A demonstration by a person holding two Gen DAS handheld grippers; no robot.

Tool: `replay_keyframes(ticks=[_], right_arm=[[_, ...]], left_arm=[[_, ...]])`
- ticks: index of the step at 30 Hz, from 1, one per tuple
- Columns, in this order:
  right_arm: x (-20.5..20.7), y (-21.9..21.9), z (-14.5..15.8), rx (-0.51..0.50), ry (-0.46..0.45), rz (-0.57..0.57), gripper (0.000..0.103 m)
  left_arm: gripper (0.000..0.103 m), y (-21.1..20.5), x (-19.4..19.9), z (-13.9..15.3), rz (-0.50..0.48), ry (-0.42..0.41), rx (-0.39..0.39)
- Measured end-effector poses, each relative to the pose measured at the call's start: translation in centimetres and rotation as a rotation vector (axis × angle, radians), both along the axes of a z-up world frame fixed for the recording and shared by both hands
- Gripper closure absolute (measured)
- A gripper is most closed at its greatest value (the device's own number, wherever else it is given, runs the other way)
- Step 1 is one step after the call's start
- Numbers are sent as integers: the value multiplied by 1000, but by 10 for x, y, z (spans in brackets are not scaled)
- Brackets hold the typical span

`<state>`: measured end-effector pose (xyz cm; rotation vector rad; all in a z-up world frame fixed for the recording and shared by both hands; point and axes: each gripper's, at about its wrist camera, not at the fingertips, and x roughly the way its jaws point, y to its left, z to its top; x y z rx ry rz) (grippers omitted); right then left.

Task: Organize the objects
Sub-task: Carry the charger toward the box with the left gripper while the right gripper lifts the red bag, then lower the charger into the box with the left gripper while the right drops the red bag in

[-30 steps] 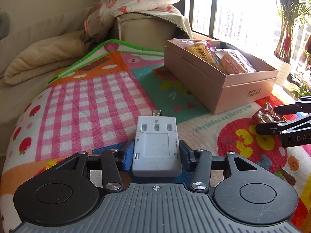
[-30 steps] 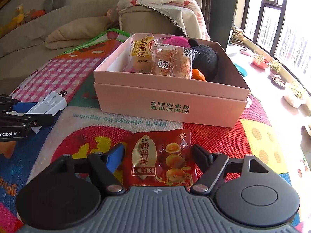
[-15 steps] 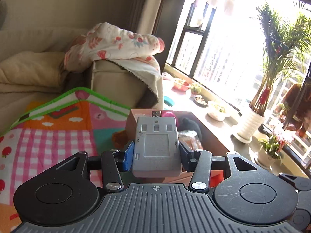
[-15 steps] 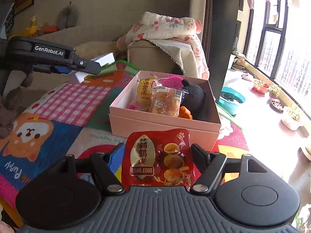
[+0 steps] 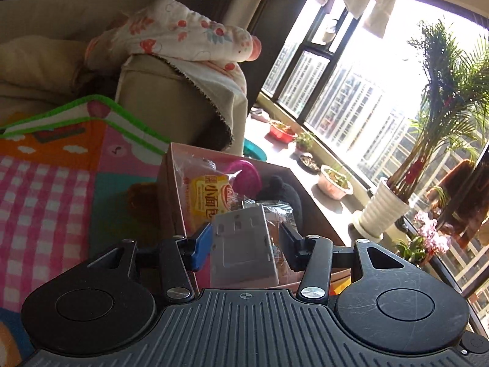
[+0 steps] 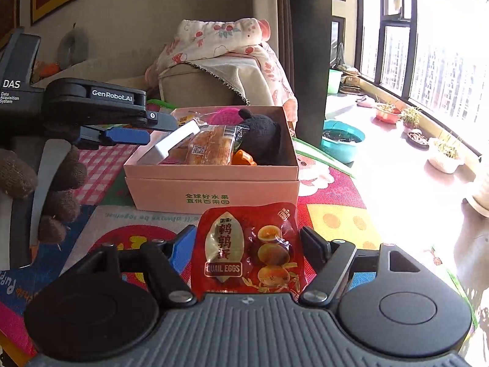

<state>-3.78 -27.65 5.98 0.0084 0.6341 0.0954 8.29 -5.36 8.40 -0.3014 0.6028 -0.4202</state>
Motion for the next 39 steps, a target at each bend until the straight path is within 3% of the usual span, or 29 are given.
replay_keyframes(ticks=[4, 8, 11, 15, 19, 25, 28, 31, 35, 39], right_arm=[[11, -1, -4, 8, 5, -9, 30], [23, 0, 1, 7, -8, -16, 30], [33, -2, 12, -3, -36, -25, 30], [50, -8, 30, -7, -70, -37, 30], [77, -11, 50, 23, -90, -25, 30], [161, 8, 73, 148, -56, 35, 30], [200, 14, 64, 209, -16, 29, 29], [230, 12, 44, 285, 82, 21, 26], [216, 0, 40, 244, 58, -10, 26], [161, -19, 50, 77, -40, 11, 26]], left_arm=[[59, -1, -19, 15, -74, -106, 97], [61, -17, -16, 2, -165, -57, 165], [74, -21, -2, -11, -174, -20, 149], [75, -27, 17, -24, -200, 46, 96], [75, -20, 10, -14, -212, 21, 68], [75, 9, -15, 11, -106, -32, 114], [75, 27, -20, 8, -45, -1, 138], [75, 42, -21, -2, 13, 46, 156], [75, 51, -21, -10, 34, 92, 147], [75, 39, -15, -11, 7, 91, 135]])
